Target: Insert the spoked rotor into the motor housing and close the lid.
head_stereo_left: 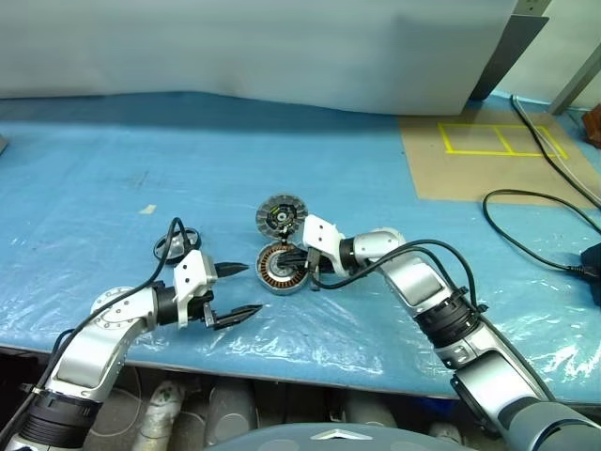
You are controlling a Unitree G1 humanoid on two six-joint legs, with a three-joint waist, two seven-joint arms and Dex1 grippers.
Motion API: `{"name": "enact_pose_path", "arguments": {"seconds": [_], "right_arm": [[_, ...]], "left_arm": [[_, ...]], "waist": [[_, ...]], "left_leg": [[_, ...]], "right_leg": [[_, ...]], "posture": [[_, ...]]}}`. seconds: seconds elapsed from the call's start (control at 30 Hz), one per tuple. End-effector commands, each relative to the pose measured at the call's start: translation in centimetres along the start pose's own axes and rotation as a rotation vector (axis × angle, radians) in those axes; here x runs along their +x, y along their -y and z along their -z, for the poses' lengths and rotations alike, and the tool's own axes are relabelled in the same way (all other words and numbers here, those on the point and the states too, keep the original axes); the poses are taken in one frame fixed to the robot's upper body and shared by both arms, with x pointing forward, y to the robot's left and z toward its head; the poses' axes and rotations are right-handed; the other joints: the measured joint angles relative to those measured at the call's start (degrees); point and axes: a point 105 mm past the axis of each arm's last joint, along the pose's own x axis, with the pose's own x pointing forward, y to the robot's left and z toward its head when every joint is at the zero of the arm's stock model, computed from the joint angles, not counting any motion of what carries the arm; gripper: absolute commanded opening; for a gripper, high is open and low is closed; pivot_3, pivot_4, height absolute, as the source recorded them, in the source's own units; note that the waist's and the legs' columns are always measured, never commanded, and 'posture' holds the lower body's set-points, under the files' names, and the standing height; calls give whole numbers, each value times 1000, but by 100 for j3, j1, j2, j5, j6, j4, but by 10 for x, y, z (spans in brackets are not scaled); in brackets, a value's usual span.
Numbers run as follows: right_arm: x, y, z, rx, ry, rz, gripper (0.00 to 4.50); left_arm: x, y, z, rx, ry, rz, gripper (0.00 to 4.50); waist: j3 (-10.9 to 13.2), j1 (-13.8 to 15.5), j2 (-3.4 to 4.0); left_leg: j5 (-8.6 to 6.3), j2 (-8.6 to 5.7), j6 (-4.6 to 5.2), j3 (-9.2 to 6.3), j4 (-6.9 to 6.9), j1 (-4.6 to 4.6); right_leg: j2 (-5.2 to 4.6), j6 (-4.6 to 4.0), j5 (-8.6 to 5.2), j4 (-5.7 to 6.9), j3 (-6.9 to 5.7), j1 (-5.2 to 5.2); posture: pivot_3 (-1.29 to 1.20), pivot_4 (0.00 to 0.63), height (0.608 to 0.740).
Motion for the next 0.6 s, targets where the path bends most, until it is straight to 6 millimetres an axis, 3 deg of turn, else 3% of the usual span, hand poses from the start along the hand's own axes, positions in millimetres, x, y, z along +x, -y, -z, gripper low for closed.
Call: {"name": "enact_pose_path", "arguments": {"seconds": [0.03,0.1,0.23,0.3,0.43,0.6], "right_arm": [[3,-9,28,146,-88,-33,54],[1,-10,19,169,-43,-47,54],[-9,-6,-23,254,179,-84,54],[-10,-3,-31,256,214,-80,54],[-2,-4,-22,219,157,-63,54],[8,0,20,121,-54,12,54]], "left_arm": [[1,0,-11,23,26,8,4264],[2,0,-15,26,29,8,4264],[2,0,-21,27,30,4,4264],[3,0,-22,25,29,2,4264],[4,1,-25,24,31,-2,4264],[4,3,-26,22,30,-4,4264]], "waist": [[-1,1,0],[-2,1,0],[-1,2,0],[-1,-10,0],[-1,-3,0],[-1,-10,0]], "left_leg": [[0,0,0,0,0,3],[0,0,0,0,-2,4],[0,0,0,0,-4,-10],[1,0,0,0,-3,-33],[1,0,-1,0,-4,-52],[1,0,-2,0,-4,-50]], "right_leg": [[0,0,0,0,0,3],[0,0,0,-2,0,4],[0,0,0,-5,0,-8],[1,-1,0,-3,-1,-29],[2,-1,0,-2,-2,-48],[1,-1,0,-3,-3,-47]], "posture": [[0,150,740],[0,150,740],[0,150,740],[0,150,740],[0,150,740],[0,150,740]]}}
